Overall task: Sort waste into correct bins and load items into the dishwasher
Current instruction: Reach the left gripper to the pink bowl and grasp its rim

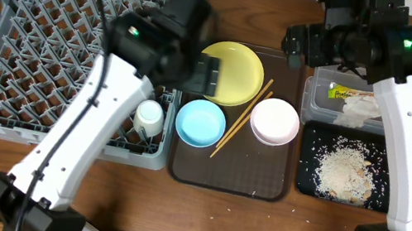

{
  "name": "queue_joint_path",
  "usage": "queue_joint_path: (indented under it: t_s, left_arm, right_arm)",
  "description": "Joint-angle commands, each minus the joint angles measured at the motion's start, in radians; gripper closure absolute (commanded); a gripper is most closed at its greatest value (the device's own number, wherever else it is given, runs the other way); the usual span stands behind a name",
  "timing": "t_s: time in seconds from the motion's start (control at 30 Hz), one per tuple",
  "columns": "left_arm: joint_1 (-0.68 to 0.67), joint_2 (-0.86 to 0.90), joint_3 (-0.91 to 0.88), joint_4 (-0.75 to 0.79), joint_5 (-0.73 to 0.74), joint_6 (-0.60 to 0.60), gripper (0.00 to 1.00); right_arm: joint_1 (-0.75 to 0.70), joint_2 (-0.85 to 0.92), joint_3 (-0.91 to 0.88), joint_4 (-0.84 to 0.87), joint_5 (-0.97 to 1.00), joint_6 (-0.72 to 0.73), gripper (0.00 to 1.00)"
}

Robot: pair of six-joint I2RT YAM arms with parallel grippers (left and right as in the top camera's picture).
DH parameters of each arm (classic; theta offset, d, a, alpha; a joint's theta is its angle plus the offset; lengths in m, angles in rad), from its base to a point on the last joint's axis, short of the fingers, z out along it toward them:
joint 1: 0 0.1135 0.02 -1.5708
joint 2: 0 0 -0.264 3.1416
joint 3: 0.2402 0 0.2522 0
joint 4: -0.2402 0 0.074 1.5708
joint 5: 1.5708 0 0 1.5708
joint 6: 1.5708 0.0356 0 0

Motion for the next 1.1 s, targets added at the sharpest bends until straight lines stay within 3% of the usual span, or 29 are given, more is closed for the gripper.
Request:
queue_joint_path:
  t_s: [0.0, 0.13, 0.2, 0.47, 0.83, 1.07]
  left_arm:
    - [-0.080, 0.089, -0.046, 0.100, 0.046, -0.039, 0.11]
    - [-0.148, 0.224, -0.054, 0.203, 0.051, -0.135, 0.12]
    - [-0.179, 0.294, -0.054, 0.262, 0.050, -0.174, 0.19]
    - [-0.229, 0.484, -0.054, 0.332, 0.039, -0.343, 0.34]
    - [-0.245, 0.532, -0.054, 0.366, 0.068, -0.351, 0.57]
    - [-0.247, 0.559, -0.055, 0.366, 0.042, -0.387, 0.62]
  right_arm:
    - [-0.076, 0.004, -0.008, -0.001, 0.049, 0.084, 0.01]
    - [-0.205, -0.030, -0.008, -0.006, -0.004, 0.134, 0.01]
    - [-0.259, -0.058, -0.008, -0.011, -0.024, 0.134, 0.01]
    - [-0.303, -0.102, -0.008, -0.038, -0.025, 0.134, 0.01]
    - [-0.290, -0.100, -0.008, -0.038, -0.025, 0.134, 0.01]
    - [-0.290, -0.098, -0.008, -0.043, -0.024, 0.134, 0.01]
